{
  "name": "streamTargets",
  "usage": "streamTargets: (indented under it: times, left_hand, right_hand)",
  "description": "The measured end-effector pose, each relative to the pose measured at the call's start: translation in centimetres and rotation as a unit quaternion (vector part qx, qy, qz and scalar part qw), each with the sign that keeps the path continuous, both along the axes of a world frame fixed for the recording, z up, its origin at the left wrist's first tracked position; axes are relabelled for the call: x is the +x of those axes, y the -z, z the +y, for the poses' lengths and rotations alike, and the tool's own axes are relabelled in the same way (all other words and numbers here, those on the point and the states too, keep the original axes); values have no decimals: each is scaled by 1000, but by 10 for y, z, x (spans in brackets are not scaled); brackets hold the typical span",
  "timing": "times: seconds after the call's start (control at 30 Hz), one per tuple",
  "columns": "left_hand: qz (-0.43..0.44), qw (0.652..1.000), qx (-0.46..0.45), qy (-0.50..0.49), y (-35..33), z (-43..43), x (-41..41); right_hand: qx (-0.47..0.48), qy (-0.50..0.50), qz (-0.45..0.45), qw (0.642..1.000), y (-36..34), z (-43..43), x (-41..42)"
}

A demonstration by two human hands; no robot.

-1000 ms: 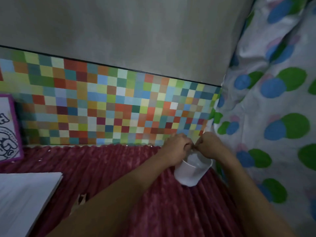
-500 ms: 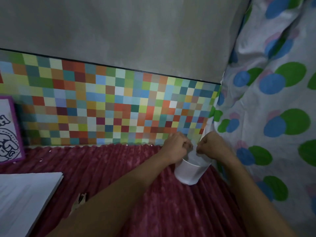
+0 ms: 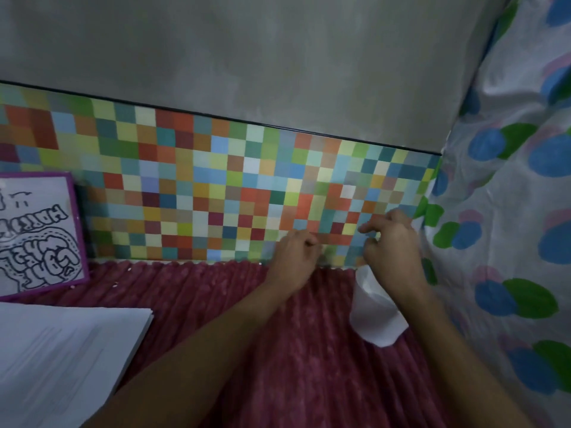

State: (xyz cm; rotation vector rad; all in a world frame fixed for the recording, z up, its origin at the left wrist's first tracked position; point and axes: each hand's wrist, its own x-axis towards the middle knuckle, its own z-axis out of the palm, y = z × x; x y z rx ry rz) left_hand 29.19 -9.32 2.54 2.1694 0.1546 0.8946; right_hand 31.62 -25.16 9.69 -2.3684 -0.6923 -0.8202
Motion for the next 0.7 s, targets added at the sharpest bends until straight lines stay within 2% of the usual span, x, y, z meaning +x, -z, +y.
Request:
streamTargets:
  times: [0.1,0.2,0.27,0.4,0.57,0.7]
  left_hand:
    - [65,991,-14,-114,27,48,-3]
    - [122,980,-22,-158,48,77,-5]
    - [133,978,-28,-158,53,82,-4]
    - [141,980,-29,-139,55,84,-1]
    - [149,978,0,-144,58,88,4]
    - [143,980,-27,-133,59,93,4]
  right_hand:
    - [41,-73,2,996,5,29,-10]
    - [41,-100,111,988,25,59,-16]
    - [41,-82,195,977,45,76,-8]
    - [81,-15,253,964,89,91,21]
    - [109,6,274,955,116,98,43]
    - [72,17,268,961,120,108,53]
